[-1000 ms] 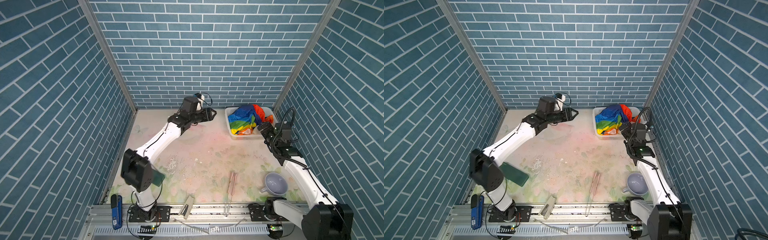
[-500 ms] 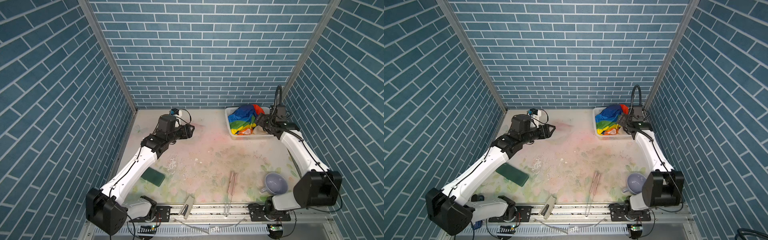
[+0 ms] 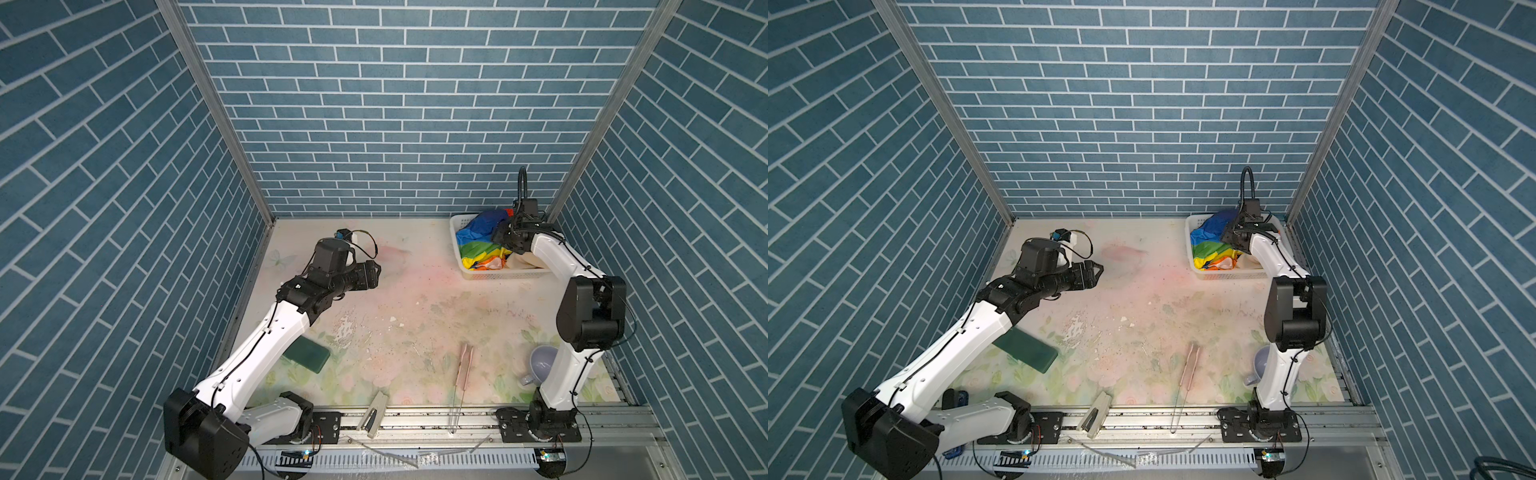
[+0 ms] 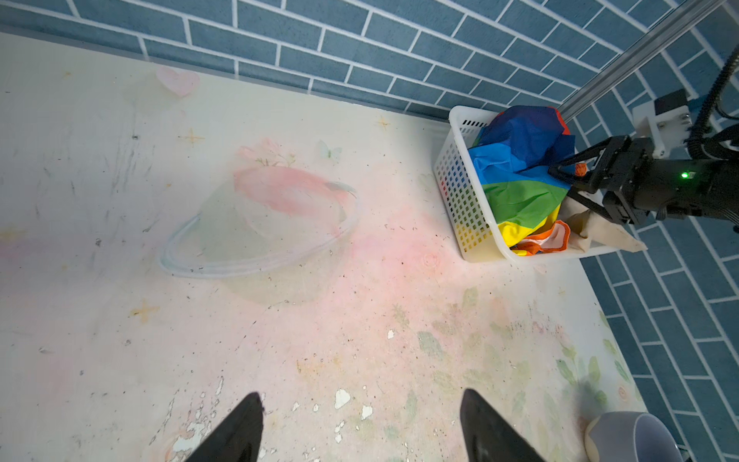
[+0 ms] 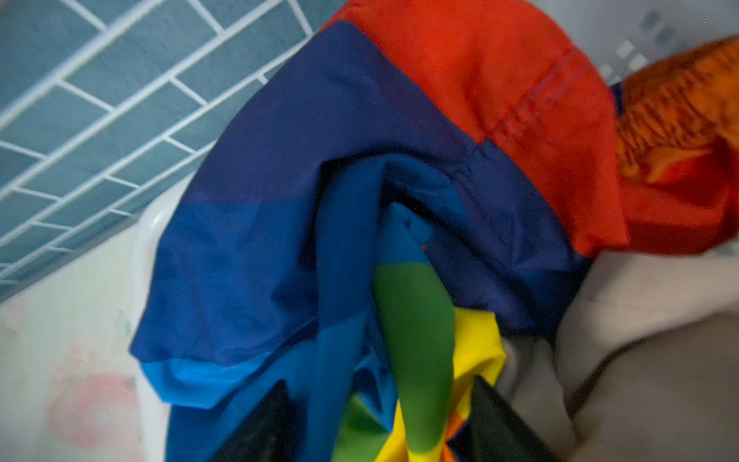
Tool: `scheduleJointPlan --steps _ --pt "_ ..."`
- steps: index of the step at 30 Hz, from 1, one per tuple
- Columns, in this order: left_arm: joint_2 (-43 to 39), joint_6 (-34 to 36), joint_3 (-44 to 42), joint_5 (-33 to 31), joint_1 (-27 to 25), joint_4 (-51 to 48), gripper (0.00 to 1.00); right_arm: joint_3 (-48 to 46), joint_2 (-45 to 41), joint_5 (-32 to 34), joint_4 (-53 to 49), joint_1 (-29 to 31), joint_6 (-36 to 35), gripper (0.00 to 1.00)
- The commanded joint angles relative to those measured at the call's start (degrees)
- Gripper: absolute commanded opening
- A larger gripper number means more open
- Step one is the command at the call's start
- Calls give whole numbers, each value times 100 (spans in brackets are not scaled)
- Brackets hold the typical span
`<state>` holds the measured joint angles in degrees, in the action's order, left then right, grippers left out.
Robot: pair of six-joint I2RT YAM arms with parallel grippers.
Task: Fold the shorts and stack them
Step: 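Lift the rainbow shorts out and drop them on the table with the right gripper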
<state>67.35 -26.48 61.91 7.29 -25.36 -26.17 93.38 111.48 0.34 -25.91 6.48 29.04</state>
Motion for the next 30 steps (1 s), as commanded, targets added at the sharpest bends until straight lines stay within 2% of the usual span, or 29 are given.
scheduleJointPlan --steps 1,2,9,13,15,18,22,30 --pt "-227 72 -50 -192 58 -201 78 487 120 -71 51 43 -164 10" --pt "-271 85 -39 -214 69 -248 78 515 52 17 71 81 -266 0" --pt "-598 127 58 -717 157 -580 77 647 -1055 1538 317 742 -1484 0" --pt "-847 47 -39 -745 198 -459 77 510 -1652 2380 862 1201 -2266 0" --pt "-898 40 -39 -762 196 -472 77 405 -1902 2560 1180 1385 -2564 0" --pt "-921 -12 -47 -775 204 -468 77 241 -2264 2465 1723 1624 -2911 0" --pt "-921 -65 -39 -712 206 -454 78 227 -2620 1844 2229 1906 -3222 0" --pt "-995 -171 -52 -676 213 -515 78 699 -2668 1586 2640 2105 -3416 0"
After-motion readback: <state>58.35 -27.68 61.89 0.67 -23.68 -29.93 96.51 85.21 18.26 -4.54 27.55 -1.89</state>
